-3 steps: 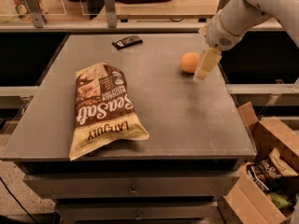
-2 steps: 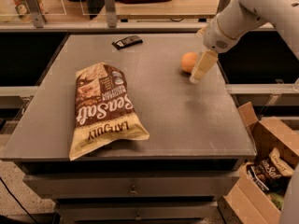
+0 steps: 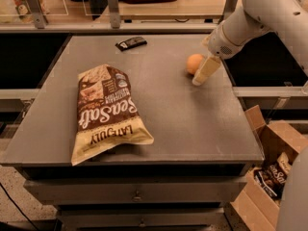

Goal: Move orange near rxbar chocolate

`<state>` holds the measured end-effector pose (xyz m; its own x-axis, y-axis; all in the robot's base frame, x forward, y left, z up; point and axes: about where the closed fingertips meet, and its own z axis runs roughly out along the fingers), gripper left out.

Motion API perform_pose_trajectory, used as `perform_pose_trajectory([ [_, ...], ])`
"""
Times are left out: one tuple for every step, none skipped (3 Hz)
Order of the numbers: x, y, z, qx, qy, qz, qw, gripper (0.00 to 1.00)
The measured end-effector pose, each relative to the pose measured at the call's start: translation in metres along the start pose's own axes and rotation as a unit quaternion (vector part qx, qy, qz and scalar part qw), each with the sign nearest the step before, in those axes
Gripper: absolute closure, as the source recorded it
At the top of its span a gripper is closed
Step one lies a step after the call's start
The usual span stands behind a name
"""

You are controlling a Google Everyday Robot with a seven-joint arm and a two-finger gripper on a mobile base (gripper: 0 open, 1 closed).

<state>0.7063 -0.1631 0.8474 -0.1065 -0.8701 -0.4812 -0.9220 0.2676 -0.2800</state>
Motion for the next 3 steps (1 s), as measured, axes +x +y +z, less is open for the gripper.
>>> perform_pose_trajectory([
  [-0.0014, -0.0002, 0.0077, -0.008, -0.002, 0.002, 1.0, 0.41],
  [-0.0065, 0.0021, 0.0128, -0.022, -0.005, -0.001, 0.9998, 0.63],
  [-0.0066, 0.003, 0.0158, -0.024, -0.005, -0.001, 0.9997, 0.88],
])
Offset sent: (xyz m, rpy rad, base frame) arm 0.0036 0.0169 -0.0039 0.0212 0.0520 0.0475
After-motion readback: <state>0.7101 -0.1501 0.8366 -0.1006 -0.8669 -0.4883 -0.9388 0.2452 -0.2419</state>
